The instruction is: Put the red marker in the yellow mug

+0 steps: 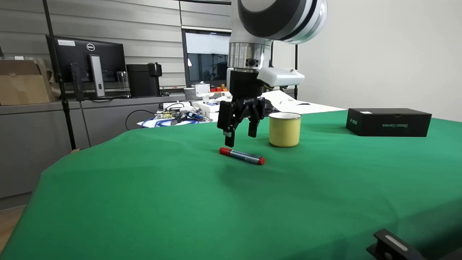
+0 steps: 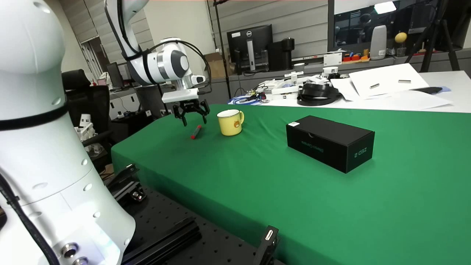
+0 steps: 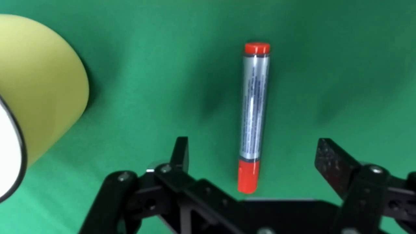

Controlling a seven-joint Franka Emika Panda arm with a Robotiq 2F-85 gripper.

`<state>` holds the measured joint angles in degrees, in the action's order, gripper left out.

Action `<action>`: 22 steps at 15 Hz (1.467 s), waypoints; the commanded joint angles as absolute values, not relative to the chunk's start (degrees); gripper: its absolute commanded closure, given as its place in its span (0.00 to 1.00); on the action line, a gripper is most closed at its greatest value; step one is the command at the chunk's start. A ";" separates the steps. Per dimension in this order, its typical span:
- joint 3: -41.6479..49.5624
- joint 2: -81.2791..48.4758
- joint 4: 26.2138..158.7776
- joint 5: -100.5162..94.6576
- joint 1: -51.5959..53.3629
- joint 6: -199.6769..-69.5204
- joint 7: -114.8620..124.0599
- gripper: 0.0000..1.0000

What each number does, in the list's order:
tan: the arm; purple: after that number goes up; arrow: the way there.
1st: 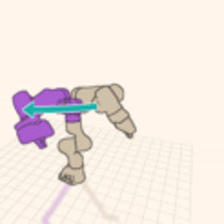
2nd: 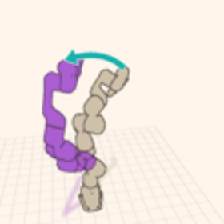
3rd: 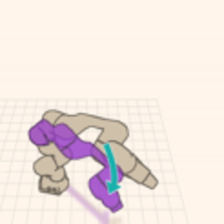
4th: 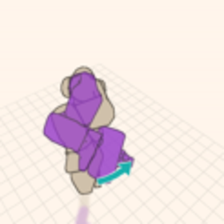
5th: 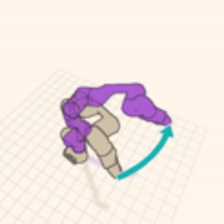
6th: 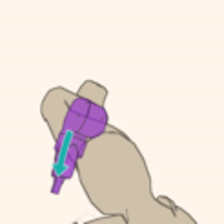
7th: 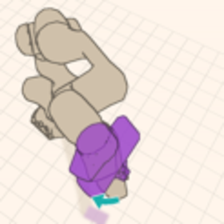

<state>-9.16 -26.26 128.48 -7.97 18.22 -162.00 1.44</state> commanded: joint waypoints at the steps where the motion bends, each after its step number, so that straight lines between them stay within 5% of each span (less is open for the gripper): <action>1: -8.03 -27.93 127.65 -8.10 19.44 -163.19 3.84 0.00; 3: -7.69 -28.57 127.45 -8.33 19.85 -163.46 3.93 0.00; 4: -7.62 -28.87 127.36 -8.26 20.01 -163.68 3.99 0.25; 5: -7.27 -29.10 127.24 -8.39 20.41 -163.86 4.20 0.25; 15: -5.59 -28.70 127.44 -8.65 22.79 -164.20 5.62 0.95; 22: -5.18 -28.97 127.09 -7.78 22.67 -164.29 6.63 0.95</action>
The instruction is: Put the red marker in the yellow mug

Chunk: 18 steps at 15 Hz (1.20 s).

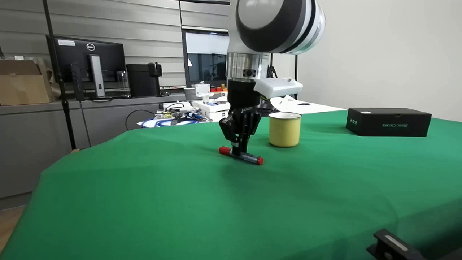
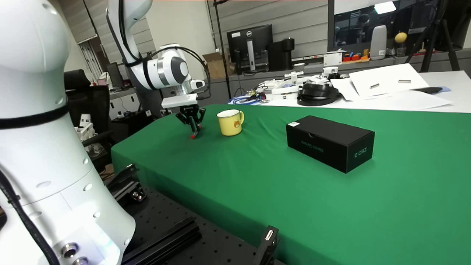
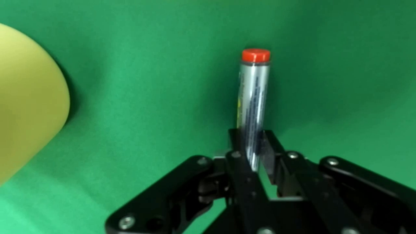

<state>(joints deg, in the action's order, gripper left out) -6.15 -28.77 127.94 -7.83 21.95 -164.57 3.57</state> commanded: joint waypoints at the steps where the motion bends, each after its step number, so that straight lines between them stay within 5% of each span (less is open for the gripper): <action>1: -4.78 -28.56 127.08 -7.87 22.93 -164.16 7.31 0.95; 11: -0.68 -20.57 127.74 -9.70 24.94 -157.57 14.70 0.95; 18: -5.35 -16.32 124.34 -3.07 17.54 -138.47 10.91 0.95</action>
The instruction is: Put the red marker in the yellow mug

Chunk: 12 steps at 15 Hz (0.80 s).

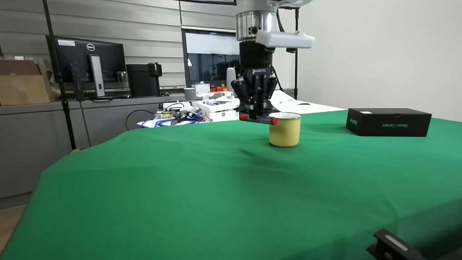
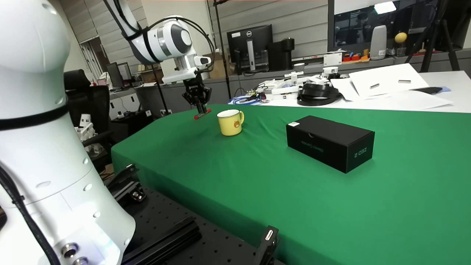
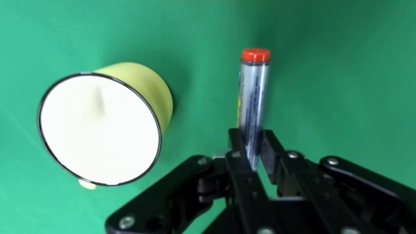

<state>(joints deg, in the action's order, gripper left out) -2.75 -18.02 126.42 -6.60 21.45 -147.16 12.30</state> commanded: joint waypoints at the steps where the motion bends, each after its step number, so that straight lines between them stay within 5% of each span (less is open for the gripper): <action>1: -5.94 -16.19 123.42 -1.41 16.27 -135.27 9.87 0.95; 12: -7.15 -18.97 111.43 14.63 6.69 -110.37 0.25 0.95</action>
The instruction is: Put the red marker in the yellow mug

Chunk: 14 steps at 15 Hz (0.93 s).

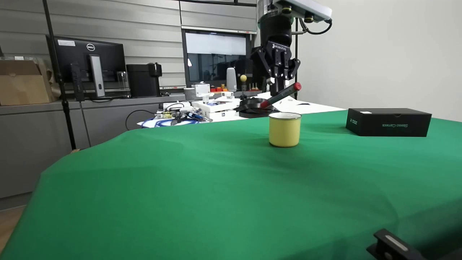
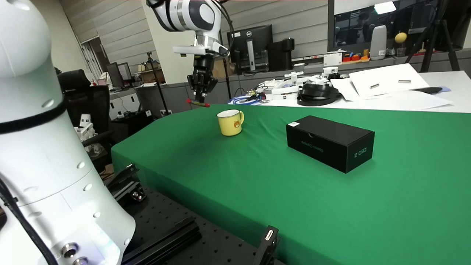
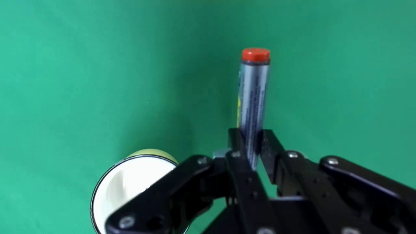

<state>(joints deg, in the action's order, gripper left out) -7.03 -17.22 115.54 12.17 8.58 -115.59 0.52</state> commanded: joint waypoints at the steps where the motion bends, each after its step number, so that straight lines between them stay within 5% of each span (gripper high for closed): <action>1: -6.94 -19.26 110.75 15.12 6.26 -109.29 0.41 0.95; 14: -4.96 -23.76 108.34 18.95 1.67 -108.63 -0.03 0.95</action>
<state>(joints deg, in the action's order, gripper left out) -5.33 -22.63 110.26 17.75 2.42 -110.34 -0.06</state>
